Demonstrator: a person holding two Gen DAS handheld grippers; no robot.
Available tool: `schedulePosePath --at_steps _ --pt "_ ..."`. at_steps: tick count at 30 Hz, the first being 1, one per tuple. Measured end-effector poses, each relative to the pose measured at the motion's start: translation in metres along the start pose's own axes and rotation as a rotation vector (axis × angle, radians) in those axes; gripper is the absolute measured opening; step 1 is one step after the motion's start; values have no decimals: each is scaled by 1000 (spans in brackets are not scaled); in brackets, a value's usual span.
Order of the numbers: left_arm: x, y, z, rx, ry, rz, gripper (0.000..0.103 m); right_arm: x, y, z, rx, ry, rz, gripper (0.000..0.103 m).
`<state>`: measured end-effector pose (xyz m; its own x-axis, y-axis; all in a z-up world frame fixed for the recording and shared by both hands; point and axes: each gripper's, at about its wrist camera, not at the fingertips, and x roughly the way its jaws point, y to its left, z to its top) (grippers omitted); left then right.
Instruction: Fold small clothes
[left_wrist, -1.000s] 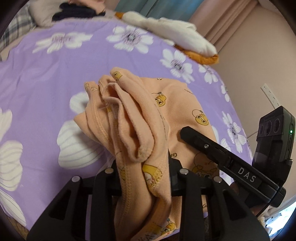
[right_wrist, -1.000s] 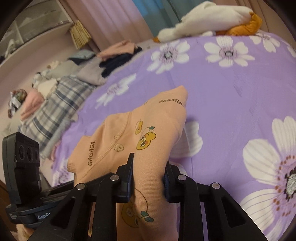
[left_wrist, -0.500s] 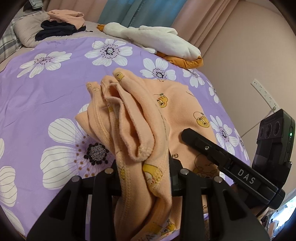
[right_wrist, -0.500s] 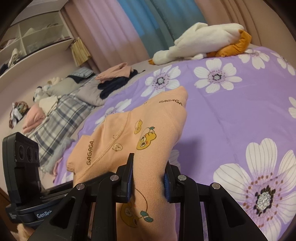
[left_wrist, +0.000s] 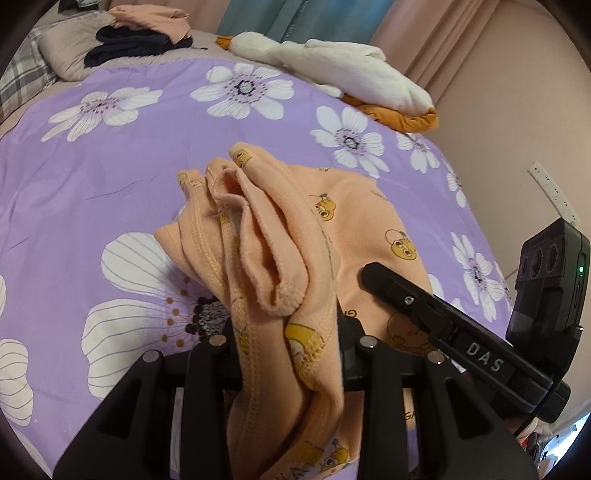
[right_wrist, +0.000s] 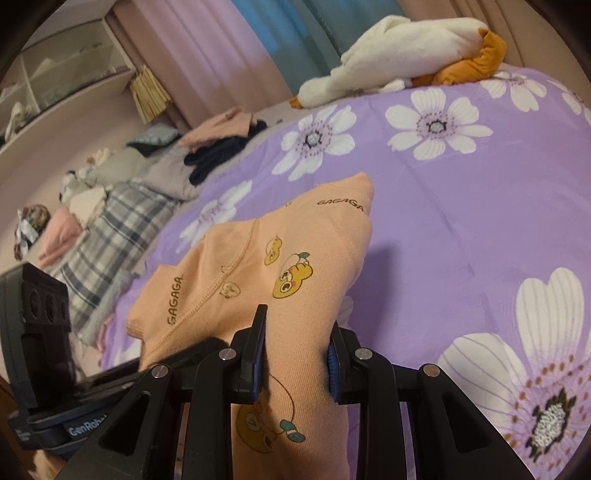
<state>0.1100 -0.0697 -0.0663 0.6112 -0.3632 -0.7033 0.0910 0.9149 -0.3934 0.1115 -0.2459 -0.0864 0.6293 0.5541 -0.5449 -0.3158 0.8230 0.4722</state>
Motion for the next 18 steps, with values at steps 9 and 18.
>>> schedulePosePath --at_steps 9,18 --pt "32 28 -16 -67 99 34 34 38 -10 -15 44 128 -49 28" --pt "28 40 -23 -121 103 -14 51 46 -17 -21 50 168 -148 50"
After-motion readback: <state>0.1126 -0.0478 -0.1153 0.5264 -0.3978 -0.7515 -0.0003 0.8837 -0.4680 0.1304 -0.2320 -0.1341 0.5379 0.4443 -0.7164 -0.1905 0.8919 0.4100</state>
